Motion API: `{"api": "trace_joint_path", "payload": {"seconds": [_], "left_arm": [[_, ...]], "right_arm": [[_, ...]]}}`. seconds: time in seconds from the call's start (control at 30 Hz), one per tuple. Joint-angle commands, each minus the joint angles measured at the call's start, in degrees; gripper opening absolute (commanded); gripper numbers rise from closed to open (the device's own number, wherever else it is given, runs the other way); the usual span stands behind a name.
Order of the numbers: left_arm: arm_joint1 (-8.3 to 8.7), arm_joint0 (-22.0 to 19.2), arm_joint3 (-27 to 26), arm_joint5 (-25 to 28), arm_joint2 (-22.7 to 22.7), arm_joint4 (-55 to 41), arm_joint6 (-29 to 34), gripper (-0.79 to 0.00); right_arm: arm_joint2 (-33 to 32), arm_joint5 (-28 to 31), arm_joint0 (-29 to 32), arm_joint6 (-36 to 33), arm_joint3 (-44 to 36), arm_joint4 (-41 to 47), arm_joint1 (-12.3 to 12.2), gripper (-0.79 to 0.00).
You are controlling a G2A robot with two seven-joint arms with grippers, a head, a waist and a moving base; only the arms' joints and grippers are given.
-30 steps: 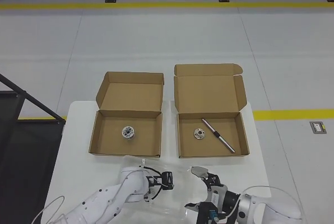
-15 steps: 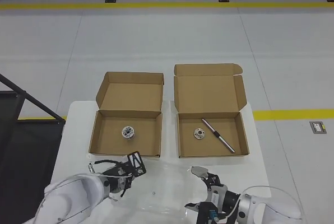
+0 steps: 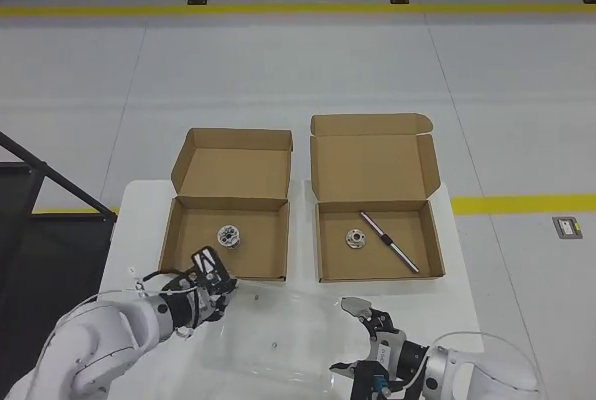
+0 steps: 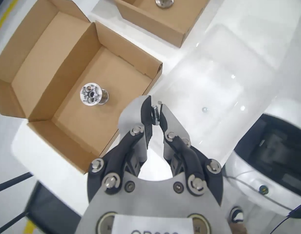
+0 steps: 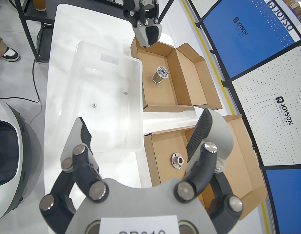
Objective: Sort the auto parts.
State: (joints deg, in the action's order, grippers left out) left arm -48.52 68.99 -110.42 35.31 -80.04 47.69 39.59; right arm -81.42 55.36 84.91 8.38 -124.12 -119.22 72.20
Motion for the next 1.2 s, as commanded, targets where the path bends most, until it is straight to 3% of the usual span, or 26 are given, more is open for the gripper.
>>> {"api": "trace_joint_path", "payload": {"seconds": [0.0, 0.07, 0.17, 0.33, 0.47, 0.63, 0.87, 1.0, 1.17], "left_arm": [[-0.05, -1.9, 6.0, 5.3, -0.3, -7.6, -3.2, -0.785], [-0.06, -3.4, 10.2, 10.0, 0.0, -11.6, -4.6, -0.785], [-0.10, -5.5, 12.8, 9.6, 0.9, -11.4, -3.1, -0.785], [-0.79, -9.0, 11.1, -4.8, 5.1, -0.9, 2.0, -0.785], [-2.47, -16.0, 14.2, -14.0, 12.3, 6.7, 4.0, -0.785], [-5.64, -27.2, 24.2, -18.4, 22.5, 10.6, 5.9, -0.785], [-12.62, -41.9, 41.6, -19.7, 37.5, 10.9, 8.1, -0.785], [-16.67, -47.1, 49.0, -19.5, 43.6, 11.0, 7.5, -0.785], [-20.42, -50.3, 54.8, -19.0, 47.5, 10.4, 6.4, -0.785]], "right_arm": [[0.0, 0.0, 0.0, 0.0, 0.0, 0.0, 0.0, 0.000], [0.0, 0.0, 0.0, 0.0, 0.0, 0.0, 0.0, 0.000], [0.0, 0.0, 0.0, 0.0, 0.0, 0.0, 0.0, 0.000], [0.0, 0.0, 0.0, 0.0, 0.0, 0.0, 0.0, 0.000], [0.0, 0.0, 0.0, 0.0, 0.0, 0.0, 0.0, 0.000], [0.0, 0.0, 0.0, 0.0, 0.0, 0.0, 0.0, 0.000], [0.0, 0.0, 0.0, 0.0, 0.0, 0.0, 0.0, 0.000], [0.0, 0.0, 0.0, 0.0, 0.0, 0.0, 0.0, 0.000], [0.0, 0.0, 0.0, 0.0, 0.0, 0.0, 0.0, 0.000]]}}
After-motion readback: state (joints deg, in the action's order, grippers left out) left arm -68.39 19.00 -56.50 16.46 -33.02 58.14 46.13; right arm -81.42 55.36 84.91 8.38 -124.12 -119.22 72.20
